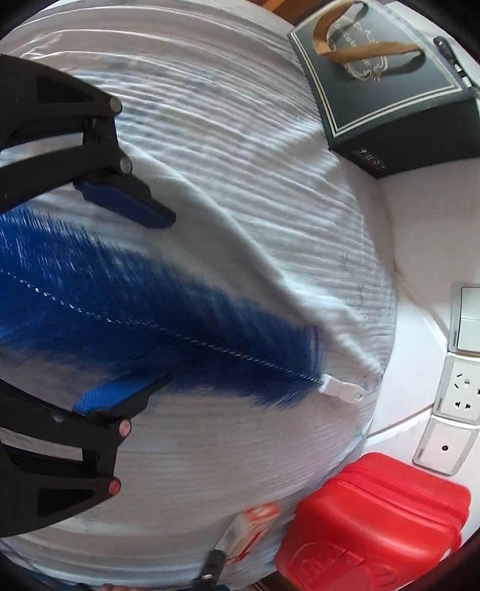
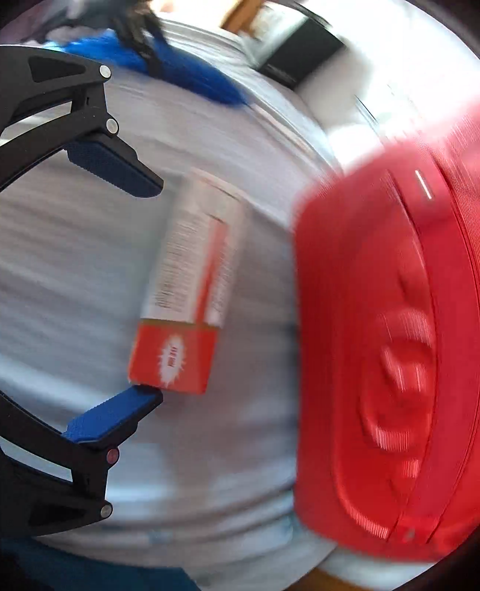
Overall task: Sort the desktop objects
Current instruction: 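Move both grippers back over the bed toward the duster and ointment box, then grasp the blue feather duster with the left gripper while the right grasps the red-white ointment box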
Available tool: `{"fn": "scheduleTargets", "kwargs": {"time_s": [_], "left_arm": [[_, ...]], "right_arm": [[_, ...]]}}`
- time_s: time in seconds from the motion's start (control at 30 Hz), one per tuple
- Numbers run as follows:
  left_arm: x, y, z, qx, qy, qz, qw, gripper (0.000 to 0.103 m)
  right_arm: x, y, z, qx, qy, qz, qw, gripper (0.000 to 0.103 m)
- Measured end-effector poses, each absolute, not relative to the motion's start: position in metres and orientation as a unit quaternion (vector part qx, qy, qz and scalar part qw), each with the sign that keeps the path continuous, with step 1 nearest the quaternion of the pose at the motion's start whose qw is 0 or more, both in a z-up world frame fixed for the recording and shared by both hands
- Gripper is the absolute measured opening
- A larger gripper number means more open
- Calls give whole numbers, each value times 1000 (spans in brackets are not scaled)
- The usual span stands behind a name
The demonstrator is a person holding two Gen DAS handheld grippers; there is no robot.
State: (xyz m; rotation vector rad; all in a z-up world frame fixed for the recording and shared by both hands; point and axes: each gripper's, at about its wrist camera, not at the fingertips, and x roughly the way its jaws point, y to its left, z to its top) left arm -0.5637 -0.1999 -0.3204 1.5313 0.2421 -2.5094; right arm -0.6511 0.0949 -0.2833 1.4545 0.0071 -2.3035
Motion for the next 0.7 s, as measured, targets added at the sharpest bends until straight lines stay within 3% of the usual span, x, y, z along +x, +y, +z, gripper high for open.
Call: {"fn": "scheduleTargets", "kwargs": {"time_s": [0.2, 0.47, 0.7], "left_arm": [[-520, -178, -317, 537, 80, -837, 66, 63], [-523, -183, -283, 509, 85, -854, 60, 67], [-577, -187, -306, 530, 51, -844, 65, 69]], "right_arm": [[-576, 43, -283, 543, 14, -778, 315, 103], [-590, 38, -243, 487, 98, -836, 232, 103], [-655, 41, -264, 504, 95, -832, 211, 103]]}}
